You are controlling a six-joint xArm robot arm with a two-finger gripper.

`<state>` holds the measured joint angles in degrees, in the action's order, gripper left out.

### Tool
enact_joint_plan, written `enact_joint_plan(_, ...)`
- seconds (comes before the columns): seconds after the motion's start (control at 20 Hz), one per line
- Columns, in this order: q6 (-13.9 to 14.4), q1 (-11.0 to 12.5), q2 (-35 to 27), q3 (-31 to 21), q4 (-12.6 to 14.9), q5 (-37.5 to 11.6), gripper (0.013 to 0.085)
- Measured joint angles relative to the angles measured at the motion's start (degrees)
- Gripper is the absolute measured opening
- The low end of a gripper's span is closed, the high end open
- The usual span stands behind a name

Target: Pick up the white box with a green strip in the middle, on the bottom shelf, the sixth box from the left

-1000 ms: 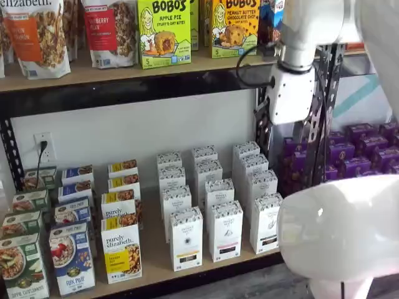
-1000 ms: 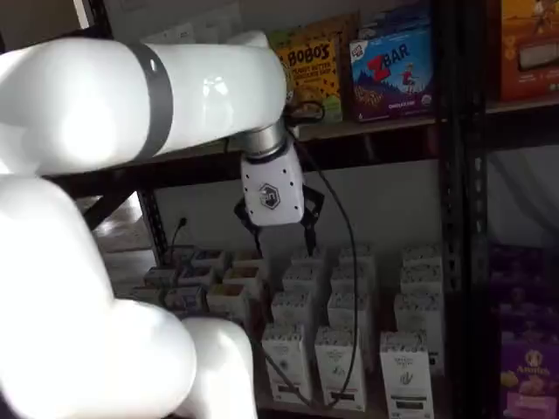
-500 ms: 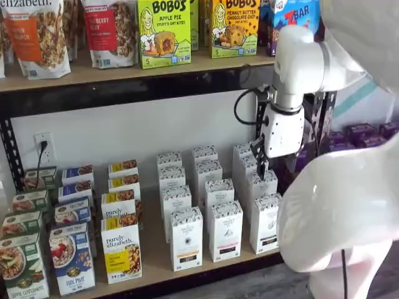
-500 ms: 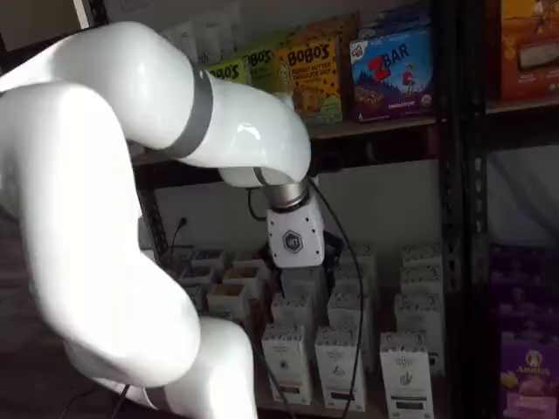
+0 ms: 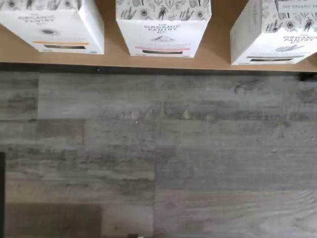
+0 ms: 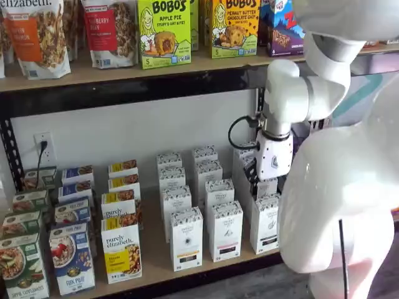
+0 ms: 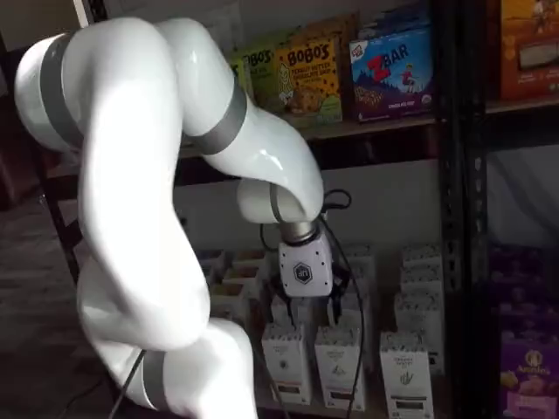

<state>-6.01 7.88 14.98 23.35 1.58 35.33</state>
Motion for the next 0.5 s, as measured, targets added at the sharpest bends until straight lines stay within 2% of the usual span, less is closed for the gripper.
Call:
enact_joint_plan(0.1, 0.6, -0.2, -2.9, -0.1, 0.5, -4.2, 0.085)
enact_joint_plan(0.2, -0.8, -0.3, -6.1, 0.4, -1.3, -7.2, 0.085)
enact_joint_plan(0.4, 1.5, -0.5, -11.8, 1.9, 1.0, -12.1, 0.085)
enact_joint_plan(0.5, 3.6, -0.5, -15.3, 3.0, 3.3, -14.4, 0.085)
